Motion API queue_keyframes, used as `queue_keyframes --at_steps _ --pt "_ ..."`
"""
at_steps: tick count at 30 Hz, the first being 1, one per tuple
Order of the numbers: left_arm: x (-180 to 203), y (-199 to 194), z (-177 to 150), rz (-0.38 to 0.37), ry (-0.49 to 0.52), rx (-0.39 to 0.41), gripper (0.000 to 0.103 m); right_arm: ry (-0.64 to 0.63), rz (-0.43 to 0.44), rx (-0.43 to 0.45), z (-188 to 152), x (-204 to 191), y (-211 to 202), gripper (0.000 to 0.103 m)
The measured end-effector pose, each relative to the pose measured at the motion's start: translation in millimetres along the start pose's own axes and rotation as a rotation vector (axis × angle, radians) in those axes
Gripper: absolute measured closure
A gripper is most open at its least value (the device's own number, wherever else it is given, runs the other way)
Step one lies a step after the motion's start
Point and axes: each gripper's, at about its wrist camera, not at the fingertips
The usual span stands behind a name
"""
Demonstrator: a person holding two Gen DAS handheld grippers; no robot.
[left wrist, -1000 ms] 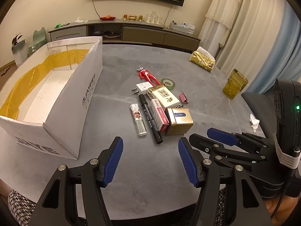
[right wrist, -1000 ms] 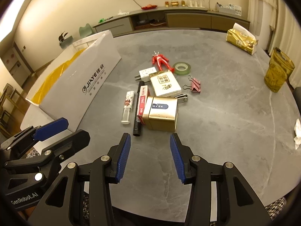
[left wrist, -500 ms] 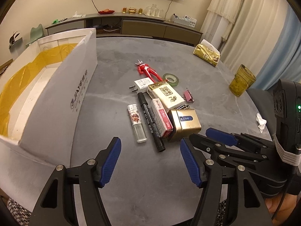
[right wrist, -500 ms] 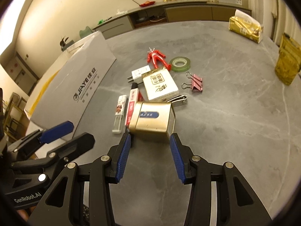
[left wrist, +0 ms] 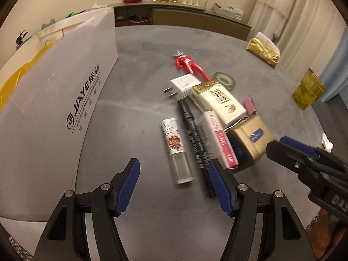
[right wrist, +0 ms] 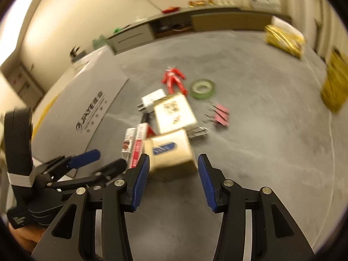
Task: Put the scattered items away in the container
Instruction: 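Grasp the white lighter with the left tool while the right tool grasps the gold tin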
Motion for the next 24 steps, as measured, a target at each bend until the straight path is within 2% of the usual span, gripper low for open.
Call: queue_keyframes --at_steps 2,8,11,14,16,21,24 --pt "0 0 1 -0.022 0.005 0.009 0.038 -0.045 -0.051 0.011 2 -9 7 0.051" --pt "-15 14 2 -0.005 -0.015 -0.016 0.037 -0.028 -0.058 0.045 5 3 11 0.048" --pt "-19 16 2 0.035 0.001 0.006 0.037 -0.010 -0.062 0.038 6 13 11 0.048" --pt "-19 18 4 0.032 0.008 0.009 0.037 -0.007 -0.048 0.028 7 14 12 0.048" --pt "-13 21 4 0.023 0.035 0.009 0.037 -0.018 -0.039 0.022 9 10 13 0.047" --pt "-1 30 2 0.063 0.132 0.019 0.037 -0.104 -0.054 0.016 8 -9 10 0.046" --pt "-2 30 2 0.056 0.151 0.039 0.037 -0.132 -0.069 0.000 4 -19 9 0.044"
Point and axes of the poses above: each gripper's, at about its wrist camera, not at the fingertips, and y roughly the way its jaws point, x to its right, z to its top, and after that the axes turned 13 degrees about -z, right-handed
